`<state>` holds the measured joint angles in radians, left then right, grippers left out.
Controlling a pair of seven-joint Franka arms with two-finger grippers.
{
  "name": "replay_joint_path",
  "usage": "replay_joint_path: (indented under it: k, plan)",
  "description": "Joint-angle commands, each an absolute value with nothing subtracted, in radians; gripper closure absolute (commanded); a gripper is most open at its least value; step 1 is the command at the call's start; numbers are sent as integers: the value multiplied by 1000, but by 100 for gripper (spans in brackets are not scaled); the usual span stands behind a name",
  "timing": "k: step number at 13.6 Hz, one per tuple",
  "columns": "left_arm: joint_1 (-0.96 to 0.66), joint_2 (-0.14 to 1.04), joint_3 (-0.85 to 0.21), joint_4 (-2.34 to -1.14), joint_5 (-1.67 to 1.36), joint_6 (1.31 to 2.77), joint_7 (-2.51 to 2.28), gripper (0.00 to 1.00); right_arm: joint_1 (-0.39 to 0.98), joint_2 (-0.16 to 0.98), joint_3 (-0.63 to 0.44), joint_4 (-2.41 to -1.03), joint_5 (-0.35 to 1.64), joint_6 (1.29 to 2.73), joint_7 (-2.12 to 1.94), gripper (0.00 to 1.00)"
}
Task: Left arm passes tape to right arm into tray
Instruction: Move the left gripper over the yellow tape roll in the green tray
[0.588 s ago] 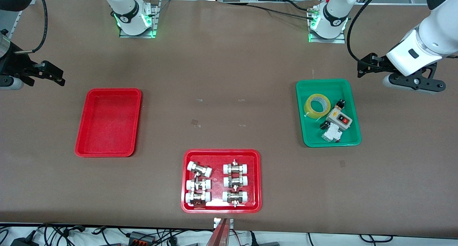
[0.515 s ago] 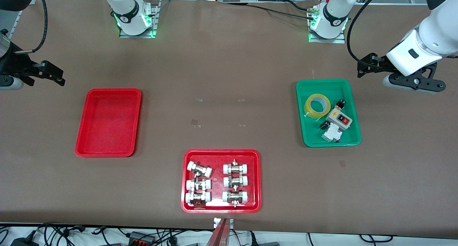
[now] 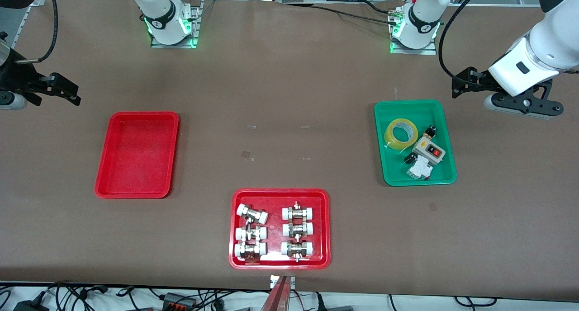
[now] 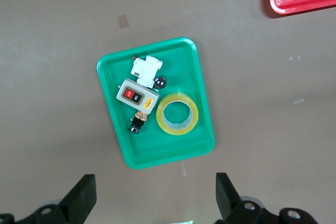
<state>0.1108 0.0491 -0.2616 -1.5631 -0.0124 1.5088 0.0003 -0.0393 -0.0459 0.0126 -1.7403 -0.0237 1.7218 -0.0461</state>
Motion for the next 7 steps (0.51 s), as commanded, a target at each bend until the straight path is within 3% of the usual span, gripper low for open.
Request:
replay_joint_path:
  k: [1, 7]
  plan:
    - [106, 54, -278, -1555, -23, 1505, -55, 0, -44, -52, 17, -1736, -15, 1706, -46, 0]
    - [107, 178, -311, -1600, -21, 1560, -69, 0, -41, -40, 20, -1733, -18, 1713, -48, 0]
